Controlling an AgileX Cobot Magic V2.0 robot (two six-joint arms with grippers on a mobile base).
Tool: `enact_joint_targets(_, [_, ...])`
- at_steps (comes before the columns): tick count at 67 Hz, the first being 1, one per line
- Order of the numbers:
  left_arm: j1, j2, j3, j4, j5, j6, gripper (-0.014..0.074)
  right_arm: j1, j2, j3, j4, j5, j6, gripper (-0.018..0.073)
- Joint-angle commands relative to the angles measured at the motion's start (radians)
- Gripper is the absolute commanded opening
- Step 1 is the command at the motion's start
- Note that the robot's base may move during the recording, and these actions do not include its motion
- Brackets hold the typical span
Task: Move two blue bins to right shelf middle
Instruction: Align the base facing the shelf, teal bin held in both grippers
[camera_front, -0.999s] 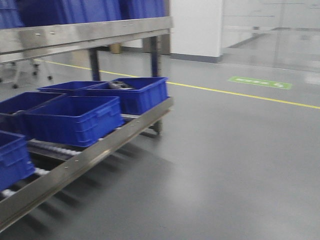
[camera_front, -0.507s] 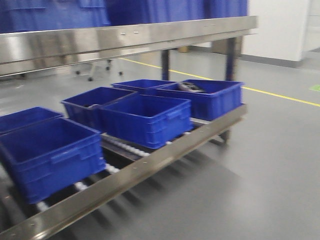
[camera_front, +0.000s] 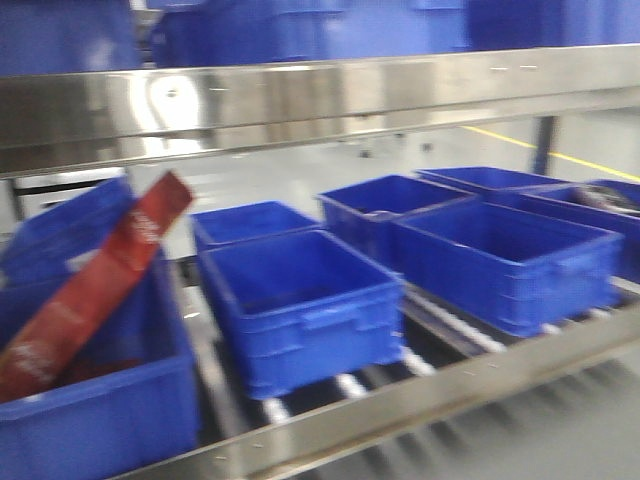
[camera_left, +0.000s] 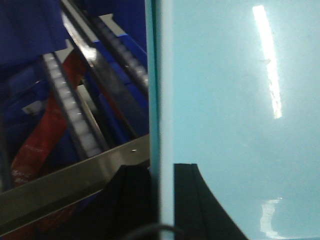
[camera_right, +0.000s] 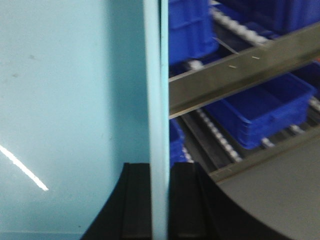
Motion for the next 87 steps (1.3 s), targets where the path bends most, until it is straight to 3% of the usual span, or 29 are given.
enact_joint_targets(1, [-0.003, -0.013, -0.018, 0.013, -0.064, -0.007, -0.0111, 0.0, -0.021, -0.015, -0.03, -0.105, -0.002, -0.0166])
enact_joint_targets(87, [-0.003, -0.013, -0.018, 0.013, -0.064, -0.007, -0.0111, 0.0, -0.021, -0.015, -0.03, -0.105, -0.002, -0.0166])
